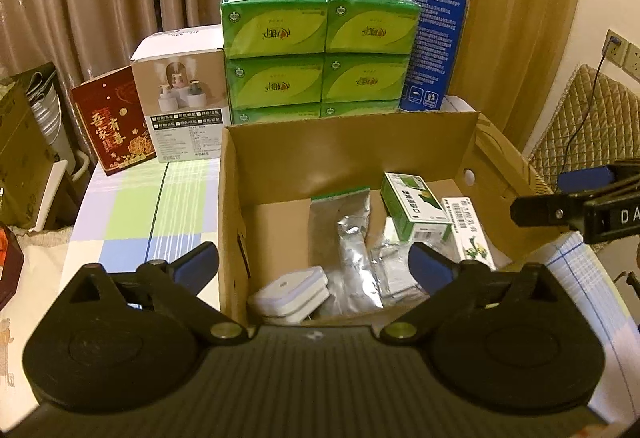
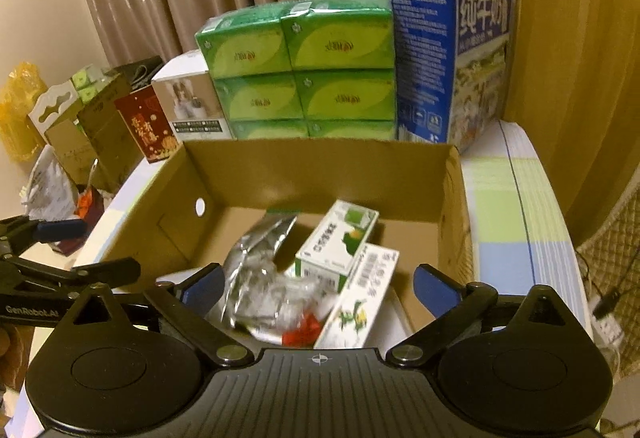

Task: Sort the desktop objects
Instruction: 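Move both grippers out of the box toward the black cable and white spoon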

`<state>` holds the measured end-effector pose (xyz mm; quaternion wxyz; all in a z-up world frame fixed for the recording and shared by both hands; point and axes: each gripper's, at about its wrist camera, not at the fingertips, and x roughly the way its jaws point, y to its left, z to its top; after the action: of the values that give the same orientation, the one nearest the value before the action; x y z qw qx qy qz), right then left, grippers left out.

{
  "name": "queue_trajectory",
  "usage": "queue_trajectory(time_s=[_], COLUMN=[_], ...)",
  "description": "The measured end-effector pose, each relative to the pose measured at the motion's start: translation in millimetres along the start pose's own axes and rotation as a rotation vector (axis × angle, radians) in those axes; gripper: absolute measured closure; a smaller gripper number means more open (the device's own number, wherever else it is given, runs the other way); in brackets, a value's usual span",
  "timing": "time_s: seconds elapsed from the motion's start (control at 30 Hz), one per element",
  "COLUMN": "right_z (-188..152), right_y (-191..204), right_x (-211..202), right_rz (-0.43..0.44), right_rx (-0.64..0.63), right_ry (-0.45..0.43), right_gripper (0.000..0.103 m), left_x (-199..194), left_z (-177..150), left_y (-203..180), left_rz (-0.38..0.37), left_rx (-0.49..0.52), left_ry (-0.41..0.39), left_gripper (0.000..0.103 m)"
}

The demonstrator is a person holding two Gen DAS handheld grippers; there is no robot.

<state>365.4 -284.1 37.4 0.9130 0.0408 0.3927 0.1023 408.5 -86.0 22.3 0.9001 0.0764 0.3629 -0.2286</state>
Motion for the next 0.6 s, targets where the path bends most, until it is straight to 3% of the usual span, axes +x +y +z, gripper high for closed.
queue_trajectory(time_s=[0.6], right_z=[-52], right_y=[-5], right_x=[-77], right_rz=[0.003], right_rx=[0.023], right_ry=[0.021], right_gripper=[0.002], left_x=[-79], left_z=[-40], left_y=[-29], left_rz=[-0.011], left_rx=[-0.021], left_ry=[-0.011], left_gripper=[0.001])
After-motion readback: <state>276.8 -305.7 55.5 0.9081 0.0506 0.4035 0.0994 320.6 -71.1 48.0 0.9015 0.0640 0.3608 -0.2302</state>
